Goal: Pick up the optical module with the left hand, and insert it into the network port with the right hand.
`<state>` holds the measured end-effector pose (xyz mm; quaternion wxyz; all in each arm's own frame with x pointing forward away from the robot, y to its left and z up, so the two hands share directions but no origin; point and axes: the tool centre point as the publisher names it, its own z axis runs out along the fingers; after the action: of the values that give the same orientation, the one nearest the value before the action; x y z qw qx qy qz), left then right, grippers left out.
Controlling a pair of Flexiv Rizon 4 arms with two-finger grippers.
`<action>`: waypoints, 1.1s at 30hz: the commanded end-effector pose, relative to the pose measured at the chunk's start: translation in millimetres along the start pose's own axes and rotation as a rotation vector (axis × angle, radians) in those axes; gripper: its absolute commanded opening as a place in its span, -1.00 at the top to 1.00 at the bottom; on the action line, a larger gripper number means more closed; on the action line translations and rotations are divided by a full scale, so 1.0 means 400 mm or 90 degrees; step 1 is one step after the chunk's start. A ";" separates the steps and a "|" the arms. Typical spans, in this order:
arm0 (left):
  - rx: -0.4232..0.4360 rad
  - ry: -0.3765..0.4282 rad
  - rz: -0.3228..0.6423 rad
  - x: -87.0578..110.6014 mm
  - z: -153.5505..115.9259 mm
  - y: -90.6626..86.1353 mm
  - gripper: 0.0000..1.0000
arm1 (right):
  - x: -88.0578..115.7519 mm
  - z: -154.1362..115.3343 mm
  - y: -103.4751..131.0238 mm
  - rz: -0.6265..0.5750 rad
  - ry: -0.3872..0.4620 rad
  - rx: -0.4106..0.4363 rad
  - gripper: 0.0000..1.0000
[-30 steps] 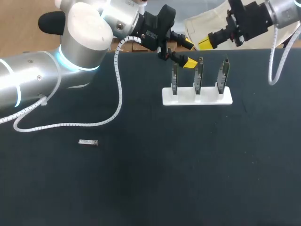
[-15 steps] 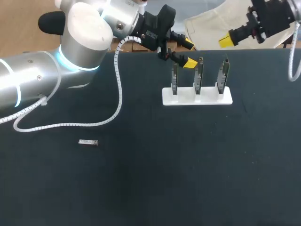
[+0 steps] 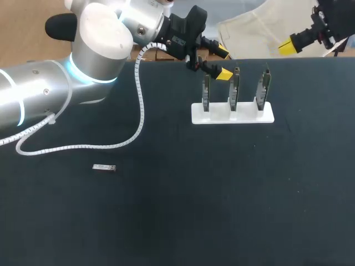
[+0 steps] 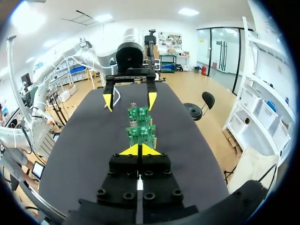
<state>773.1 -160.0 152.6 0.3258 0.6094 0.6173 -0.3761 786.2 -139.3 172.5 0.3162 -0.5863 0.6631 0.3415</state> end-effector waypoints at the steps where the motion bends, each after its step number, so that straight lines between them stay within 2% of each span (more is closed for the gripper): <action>1: 0.003 0.003 -0.001 -0.002 0.000 0.004 -1.00 | 0.008 -0.008 0.014 0.001 0.001 -0.002 1.00; 20: 0.003 0.003 -0.001 -0.002 0.000 0.004 -1.00 | 0.035 0.013 0.044 0.013 0.016 -0.028 1.00; 27: 0.003 0.003 -0.001 -0.002 0.000 0.004 -1.00 | 0.038 0.018 0.045 0.021 0.019 -0.020 1.00; 28: 0.003 0.003 -0.001 -0.002 0.000 0.004 -1.00 | 0.038 0.019 0.045 0.024 0.018 -0.017 0.88; 29: 0.003 0.003 -0.001 -0.002 0.000 0.004 -1.00 | 0.038 0.019 0.045 0.024 0.018 -0.017 -0.23; 30: 0.003 0.003 -0.001 -0.002 0.000 0.004 -1.00 | 0.038 0.019 0.045 0.024 0.018 -0.017 -1.00; 33: 0.003 0.003 -0.001 -0.002 0.000 0.004 -1.00 | 0.038 0.019 0.045 0.024 0.018 -0.017 -1.00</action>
<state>773.1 -160.0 152.6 0.3258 0.6094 0.6173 -0.3761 769.8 -140.6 157.6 0.2901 -0.5833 0.6725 0.3512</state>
